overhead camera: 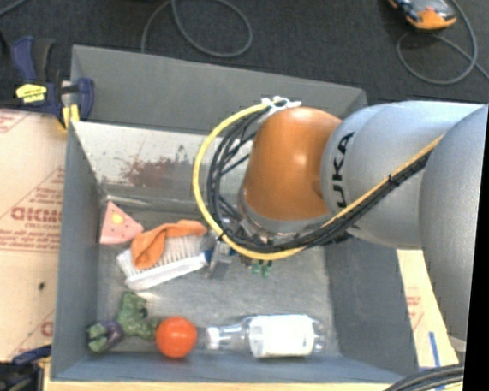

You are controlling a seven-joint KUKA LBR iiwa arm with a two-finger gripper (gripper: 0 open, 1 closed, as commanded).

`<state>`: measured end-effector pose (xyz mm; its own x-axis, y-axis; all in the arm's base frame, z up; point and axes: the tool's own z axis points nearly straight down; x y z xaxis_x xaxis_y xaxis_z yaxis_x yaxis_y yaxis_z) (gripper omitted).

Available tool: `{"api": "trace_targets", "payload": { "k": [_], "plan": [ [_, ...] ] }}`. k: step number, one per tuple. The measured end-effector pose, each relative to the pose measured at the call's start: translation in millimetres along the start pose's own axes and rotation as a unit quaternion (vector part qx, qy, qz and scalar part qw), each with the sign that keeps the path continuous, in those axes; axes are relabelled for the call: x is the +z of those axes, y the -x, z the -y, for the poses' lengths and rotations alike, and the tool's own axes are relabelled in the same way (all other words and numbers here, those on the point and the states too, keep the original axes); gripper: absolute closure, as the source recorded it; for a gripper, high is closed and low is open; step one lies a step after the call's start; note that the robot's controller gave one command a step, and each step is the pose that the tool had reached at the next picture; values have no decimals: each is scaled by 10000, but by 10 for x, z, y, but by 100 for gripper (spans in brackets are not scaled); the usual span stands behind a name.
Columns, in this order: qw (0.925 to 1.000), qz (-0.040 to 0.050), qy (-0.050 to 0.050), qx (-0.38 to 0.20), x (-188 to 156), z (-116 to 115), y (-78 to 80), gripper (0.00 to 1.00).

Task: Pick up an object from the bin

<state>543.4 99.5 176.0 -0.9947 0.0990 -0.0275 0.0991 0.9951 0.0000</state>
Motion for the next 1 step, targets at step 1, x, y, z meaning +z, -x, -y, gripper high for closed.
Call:
{"api": "trace_targets", "payload": {
  "k": [1],
  "plan": [
    [10000,0,0,-5,0,-1,0,100]
  ]
}}
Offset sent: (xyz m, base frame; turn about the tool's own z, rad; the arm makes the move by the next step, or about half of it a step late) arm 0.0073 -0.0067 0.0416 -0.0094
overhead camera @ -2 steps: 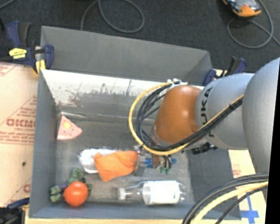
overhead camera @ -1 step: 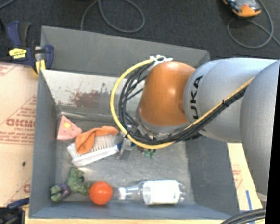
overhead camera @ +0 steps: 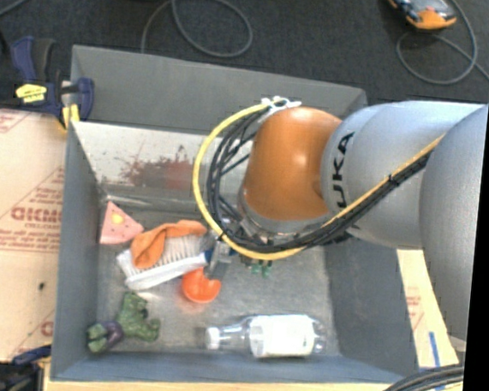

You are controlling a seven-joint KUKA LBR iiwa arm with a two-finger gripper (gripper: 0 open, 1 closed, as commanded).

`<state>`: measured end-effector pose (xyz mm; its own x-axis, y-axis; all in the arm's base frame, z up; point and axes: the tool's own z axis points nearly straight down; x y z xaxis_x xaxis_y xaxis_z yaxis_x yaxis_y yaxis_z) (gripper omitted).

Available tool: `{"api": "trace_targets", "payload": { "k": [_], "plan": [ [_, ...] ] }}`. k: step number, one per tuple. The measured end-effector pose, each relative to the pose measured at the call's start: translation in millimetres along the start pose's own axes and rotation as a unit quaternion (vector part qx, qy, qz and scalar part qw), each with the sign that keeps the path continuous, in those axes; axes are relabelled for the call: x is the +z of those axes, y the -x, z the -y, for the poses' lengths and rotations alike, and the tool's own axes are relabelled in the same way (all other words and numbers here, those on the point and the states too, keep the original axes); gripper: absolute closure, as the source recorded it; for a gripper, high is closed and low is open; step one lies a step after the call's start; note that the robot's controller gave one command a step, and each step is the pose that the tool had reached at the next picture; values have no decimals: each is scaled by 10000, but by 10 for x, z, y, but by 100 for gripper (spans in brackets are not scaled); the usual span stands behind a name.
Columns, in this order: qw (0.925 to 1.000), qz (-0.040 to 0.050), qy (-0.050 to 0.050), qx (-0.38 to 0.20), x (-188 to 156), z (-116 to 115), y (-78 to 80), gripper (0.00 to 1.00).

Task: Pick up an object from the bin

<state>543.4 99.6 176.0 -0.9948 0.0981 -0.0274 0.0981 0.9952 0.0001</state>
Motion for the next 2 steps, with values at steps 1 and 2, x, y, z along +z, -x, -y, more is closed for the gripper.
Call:
{"api": "trace_targets", "payload": {
  "k": [1,2],
  "plan": [
    [10000,-13,-5,-25,-241,39,49,100],
    [9994,5,-7,-341,-1121,-63,-18,100]
  ]
}}
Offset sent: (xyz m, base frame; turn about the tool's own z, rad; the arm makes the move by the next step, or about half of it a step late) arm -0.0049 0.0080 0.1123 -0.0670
